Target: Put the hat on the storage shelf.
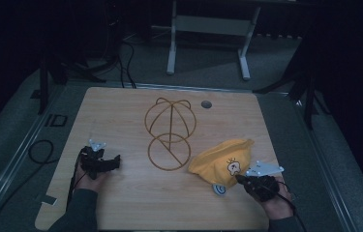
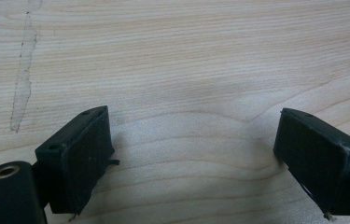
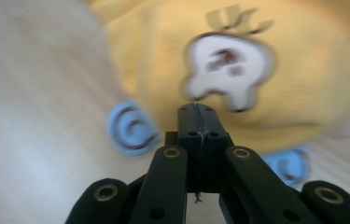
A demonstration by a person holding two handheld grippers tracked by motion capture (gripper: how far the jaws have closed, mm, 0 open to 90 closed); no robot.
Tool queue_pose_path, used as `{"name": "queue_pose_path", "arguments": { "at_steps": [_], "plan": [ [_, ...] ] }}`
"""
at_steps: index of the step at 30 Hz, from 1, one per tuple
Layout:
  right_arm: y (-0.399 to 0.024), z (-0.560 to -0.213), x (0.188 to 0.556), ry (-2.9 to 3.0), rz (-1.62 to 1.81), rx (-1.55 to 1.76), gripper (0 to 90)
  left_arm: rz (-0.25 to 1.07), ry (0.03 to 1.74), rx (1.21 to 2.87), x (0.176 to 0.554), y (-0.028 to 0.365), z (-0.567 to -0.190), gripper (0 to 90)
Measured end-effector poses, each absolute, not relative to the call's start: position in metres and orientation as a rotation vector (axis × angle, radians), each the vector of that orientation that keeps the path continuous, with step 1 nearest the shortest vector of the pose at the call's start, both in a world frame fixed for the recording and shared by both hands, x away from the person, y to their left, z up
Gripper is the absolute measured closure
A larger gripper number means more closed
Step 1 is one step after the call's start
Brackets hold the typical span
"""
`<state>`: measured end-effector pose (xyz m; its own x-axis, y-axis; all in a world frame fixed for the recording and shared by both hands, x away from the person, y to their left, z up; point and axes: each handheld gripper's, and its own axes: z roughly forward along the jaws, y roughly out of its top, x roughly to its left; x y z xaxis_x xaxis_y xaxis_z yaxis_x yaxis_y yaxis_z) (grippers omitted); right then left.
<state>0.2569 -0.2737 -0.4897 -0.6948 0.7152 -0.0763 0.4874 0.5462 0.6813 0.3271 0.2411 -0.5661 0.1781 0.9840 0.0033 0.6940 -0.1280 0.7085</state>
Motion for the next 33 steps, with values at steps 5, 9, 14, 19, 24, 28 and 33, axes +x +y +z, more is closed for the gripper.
{"name": "queue_pose_path", "arguments": {
  "at_steps": [5,9,14,19,24,28,33],
  "plan": [
    [-0.257,-0.504,0.252,2.557,0.899,0.905,90.0,0.657,1.576,1.888,0.327,0.241,-0.566,11.5],
    [-0.247,-0.516,0.257,2.608,0.841,0.866,90.0,0.658,1.576,1.888,0.327,0.241,-0.566,11.5],
    [-0.240,-0.518,0.268,2.607,0.840,0.873,90.0,0.658,1.576,1.888,0.327,0.241,-0.566,11.5],
    [-0.231,-0.516,0.272,2.542,0.773,0.849,90.0,0.658,1.576,1.888,0.327,0.241,-0.566,11.5],
    [-0.231,-0.518,0.285,2.486,0.746,0.873,89.3,0.657,1.576,1.888,0.327,0.241,-0.566,11.5],
    [-0.227,-0.519,0.287,2.517,0.780,0.836,80.3,0.657,1.576,1.888,0.327,0.241,-0.566,11.5],
    [-0.222,-0.527,0.287,2.560,0.775,0.802,70.7,0.657,1.576,1.888,0.327,0.241,-0.566,11.5]
  ]
}}
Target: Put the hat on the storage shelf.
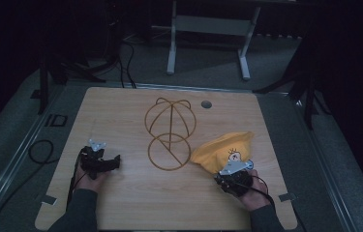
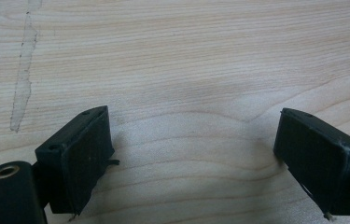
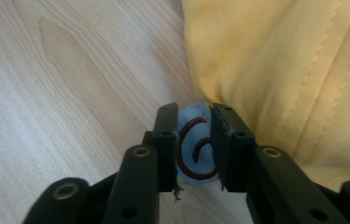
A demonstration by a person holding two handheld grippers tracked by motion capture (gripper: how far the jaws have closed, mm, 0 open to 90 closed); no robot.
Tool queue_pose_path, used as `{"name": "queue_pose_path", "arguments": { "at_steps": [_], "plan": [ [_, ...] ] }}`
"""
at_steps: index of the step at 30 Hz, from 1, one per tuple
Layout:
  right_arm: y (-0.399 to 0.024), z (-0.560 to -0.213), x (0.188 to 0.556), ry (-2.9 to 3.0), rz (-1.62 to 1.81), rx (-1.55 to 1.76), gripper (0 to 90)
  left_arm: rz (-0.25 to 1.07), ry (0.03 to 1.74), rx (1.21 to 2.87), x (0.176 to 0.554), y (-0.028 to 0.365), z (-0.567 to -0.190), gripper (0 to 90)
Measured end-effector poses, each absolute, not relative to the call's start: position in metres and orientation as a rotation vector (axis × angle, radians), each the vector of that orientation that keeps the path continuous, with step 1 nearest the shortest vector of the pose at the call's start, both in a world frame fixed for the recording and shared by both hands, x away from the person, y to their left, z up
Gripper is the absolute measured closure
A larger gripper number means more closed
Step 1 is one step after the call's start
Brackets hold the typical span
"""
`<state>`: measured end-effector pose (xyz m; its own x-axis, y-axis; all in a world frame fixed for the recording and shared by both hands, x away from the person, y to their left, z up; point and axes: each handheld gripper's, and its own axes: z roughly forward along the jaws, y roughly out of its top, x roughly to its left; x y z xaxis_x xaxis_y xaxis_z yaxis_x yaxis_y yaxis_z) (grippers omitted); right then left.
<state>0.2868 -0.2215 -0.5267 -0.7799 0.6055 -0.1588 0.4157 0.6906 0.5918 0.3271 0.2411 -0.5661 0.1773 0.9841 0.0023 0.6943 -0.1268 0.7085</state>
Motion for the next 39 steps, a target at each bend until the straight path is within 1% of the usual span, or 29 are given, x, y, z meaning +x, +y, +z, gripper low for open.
{"name": "queue_pose_path", "arguments": {
  "at_steps": [3,9,13,16,19,22,24,25,32,39],
  "plan": [
    [-0.221,-0.530,0.288,2.567,0.762,0.809,65.6,0.658,1.576,1.888,0.327,0.241,-0.566,11.5],
    [-0.222,-0.529,0.284,2.542,0.734,0.811,62.5,0.657,1.576,1.888,0.327,0.241,-0.566,11.5],
    [-0.223,-0.538,0.284,2.570,0.677,0.815,60.8,0.658,1.576,1.888,0.327,0.241,-0.566,11.5],
    [-0.225,-0.540,0.287,2.576,0.700,0.825,60.4,0.658,1.576,1.887,0.327,0.241,-0.566,11.5],
    [-0.226,-0.540,0.291,2.582,0.701,0.836,64.4,0.657,1.576,1.888,0.327,0.241,-0.566,11.5],
    [-0.228,-0.539,0.296,2.598,0.702,0.859,73.1,0.658,1.576,1.888,0.327,0.241,-0.566,11.5],
    [-0.229,-0.537,0.298,2.597,0.721,0.879,80.7,0.657,1.576,1.888,0.327,0.241,-0.566,11.5],
    [-0.230,-0.535,0.299,2.596,0.729,0.887,81.9,0.658,1.576,1.888,0.327,0.241,-0.566,11.5],
    [-0.232,-0.528,0.303,2.610,0.714,0.867,83.6,0.657,1.576,1.888,0.327,0.241,-0.566,11.5],
    [-0.240,-0.510,0.305,2.598,0.729,0.848,83.6,0.657,1.576,1.888,0.327,0.241,-0.566,11.5]
  ]
}}
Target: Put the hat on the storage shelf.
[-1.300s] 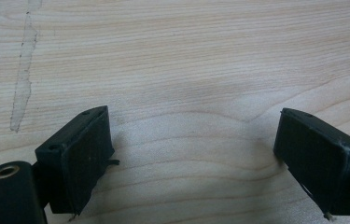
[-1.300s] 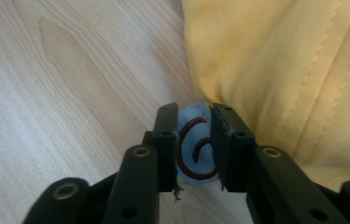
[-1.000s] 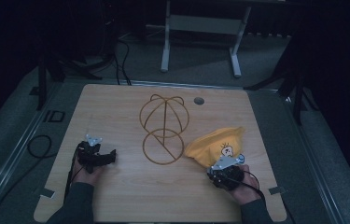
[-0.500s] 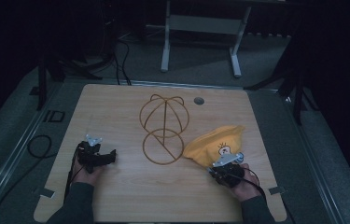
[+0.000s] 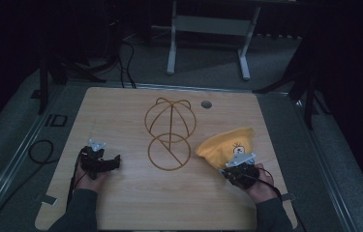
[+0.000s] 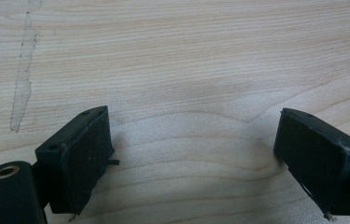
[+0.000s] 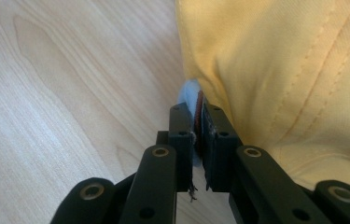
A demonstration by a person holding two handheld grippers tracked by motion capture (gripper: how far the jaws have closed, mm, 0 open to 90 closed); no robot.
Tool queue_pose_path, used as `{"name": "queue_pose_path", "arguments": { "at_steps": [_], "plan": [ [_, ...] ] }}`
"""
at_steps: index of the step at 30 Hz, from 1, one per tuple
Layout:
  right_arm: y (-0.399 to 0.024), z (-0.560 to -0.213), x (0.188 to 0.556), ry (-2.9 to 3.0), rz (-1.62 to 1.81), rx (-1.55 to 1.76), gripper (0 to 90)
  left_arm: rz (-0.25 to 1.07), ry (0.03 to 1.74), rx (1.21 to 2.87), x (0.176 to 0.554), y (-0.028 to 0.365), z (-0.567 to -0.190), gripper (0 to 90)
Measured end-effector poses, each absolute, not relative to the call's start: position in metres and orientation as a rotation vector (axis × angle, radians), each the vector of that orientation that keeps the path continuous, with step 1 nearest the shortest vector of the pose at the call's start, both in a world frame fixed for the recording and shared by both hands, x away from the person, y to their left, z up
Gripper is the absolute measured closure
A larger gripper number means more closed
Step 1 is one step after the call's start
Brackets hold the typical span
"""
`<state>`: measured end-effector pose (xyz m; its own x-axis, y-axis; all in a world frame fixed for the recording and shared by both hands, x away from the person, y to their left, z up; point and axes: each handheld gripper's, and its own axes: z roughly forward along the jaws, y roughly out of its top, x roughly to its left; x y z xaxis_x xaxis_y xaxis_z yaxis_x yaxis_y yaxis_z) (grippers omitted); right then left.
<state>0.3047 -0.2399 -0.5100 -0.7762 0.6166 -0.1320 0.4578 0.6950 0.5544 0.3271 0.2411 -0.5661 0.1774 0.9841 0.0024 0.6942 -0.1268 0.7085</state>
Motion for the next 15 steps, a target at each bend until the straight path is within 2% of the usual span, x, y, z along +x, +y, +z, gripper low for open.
{"name": "queue_pose_path", "arguments": {
  "at_steps": [15],
  "plan": [
    [-0.261,-0.480,0.310,2.549,0.790,0.855,83.5,0.658,1.577,1.884,0.327,0.241,-0.566,11.5]
  ]
}}
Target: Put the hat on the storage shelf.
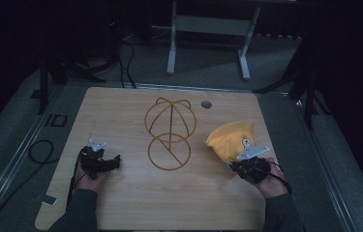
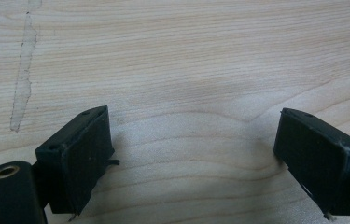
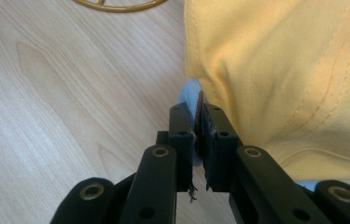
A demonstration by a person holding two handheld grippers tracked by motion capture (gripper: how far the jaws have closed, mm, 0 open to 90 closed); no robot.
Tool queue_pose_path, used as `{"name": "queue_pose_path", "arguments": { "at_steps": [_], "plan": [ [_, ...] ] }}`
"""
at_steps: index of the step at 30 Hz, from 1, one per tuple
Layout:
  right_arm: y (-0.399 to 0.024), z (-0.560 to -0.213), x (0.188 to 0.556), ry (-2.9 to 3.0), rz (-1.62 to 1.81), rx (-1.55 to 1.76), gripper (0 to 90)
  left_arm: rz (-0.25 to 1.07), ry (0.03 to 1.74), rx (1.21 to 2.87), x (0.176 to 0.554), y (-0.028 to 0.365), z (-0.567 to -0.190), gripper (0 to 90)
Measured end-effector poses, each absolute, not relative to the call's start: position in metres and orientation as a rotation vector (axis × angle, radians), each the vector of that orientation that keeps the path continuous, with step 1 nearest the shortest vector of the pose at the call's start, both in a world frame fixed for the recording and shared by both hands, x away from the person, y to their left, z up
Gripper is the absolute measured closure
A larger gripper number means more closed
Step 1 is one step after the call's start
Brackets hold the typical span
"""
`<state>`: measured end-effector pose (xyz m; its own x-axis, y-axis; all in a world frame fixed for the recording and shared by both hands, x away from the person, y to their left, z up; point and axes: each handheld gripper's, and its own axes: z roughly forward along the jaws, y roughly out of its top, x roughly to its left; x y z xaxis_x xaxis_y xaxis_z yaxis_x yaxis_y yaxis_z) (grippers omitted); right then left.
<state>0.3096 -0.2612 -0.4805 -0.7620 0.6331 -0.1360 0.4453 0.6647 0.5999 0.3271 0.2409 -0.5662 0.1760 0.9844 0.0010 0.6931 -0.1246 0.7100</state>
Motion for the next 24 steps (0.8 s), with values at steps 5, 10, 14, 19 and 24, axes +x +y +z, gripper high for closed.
{"name": "queue_pose_path", "arguments": {
  "at_steps": [5,10,14,19,24],
  "plan": [
    [-0.264,-0.470,0.312,2.535,0.787,0.843,83.4,0.658,1.577,1.885,0.327,0.241,-0.566,11.5],
    [-0.265,-0.460,0.315,2.521,0.794,0.828,83.4,0.657,1.577,1.885,0.327,0.241,-0.566,11.4],
    [-0.266,-0.452,0.319,2.507,0.798,0.818,83.4,0.657,1.577,1.885,0.327,0.241,-0.566,11.5],
    [-0.267,-0.443,0.322,2.485,0.812,0.818,83.4,0.657,1.578,1.886,0.327,0.241,-0.566,11.5],
    [-0.268,-0.432,0.325,2.496,0.798,0.789,83.3,0.655,1.578,1.888,0.327,0.241,-0.566,11.5]
  ]
}}
